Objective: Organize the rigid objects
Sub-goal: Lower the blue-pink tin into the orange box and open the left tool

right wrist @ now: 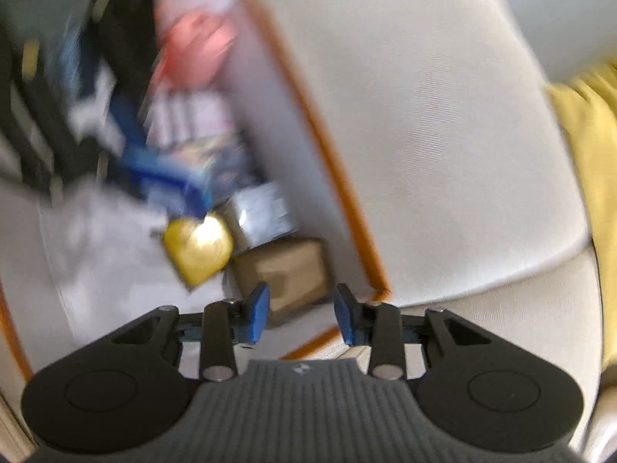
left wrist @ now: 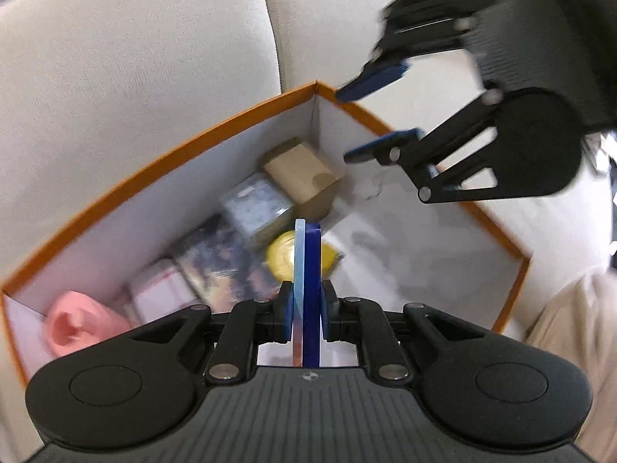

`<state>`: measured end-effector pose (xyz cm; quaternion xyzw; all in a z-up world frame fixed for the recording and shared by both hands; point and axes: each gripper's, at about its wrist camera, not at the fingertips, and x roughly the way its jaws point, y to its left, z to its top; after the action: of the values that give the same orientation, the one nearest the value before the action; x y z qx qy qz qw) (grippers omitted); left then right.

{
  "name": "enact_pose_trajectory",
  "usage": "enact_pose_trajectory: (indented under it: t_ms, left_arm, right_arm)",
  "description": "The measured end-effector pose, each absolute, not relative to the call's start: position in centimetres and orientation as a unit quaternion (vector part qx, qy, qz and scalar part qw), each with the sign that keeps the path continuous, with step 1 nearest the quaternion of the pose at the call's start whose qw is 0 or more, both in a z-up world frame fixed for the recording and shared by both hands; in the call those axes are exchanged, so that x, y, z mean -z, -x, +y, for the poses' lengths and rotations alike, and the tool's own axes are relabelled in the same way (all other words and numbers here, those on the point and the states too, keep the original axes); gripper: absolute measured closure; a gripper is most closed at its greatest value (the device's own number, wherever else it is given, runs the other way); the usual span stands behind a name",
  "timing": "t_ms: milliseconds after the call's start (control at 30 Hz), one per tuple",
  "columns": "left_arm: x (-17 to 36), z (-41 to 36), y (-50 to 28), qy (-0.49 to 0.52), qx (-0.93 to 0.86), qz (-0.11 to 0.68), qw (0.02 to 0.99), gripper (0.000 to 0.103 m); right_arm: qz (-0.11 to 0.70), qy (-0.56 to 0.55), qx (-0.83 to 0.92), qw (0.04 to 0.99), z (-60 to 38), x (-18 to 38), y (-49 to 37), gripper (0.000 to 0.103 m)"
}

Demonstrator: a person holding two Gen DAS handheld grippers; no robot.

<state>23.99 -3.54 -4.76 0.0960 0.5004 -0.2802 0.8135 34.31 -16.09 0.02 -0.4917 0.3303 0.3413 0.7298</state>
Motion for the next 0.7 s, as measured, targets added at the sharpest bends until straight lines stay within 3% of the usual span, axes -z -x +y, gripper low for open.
enact_pose_trajectory:
  t_ms: [200,300,700]
  left_arm:
    - [6.9,-3.4,-26.5,0.097,0.238,0.552,0.793,0.088]
    - [8.7,-3.0,-27.7,0.193,0.208,0.571,0.770,0.088]
    - [12.5,-3.5,-29.3,0.284,0.165,0.609,0.722,0.088]
  right_arm:
    - [0.319,0.370,-0.261,0.833,-19.3,-3.7,-32.2,0.062]
    - [0.323,0.346,-0.238,0.848,-21.2,-2.7,-30.3,0.060]
    - [0.349,0.336,-0.225,0.846,-22.0,0.2,-29.8,0.060]
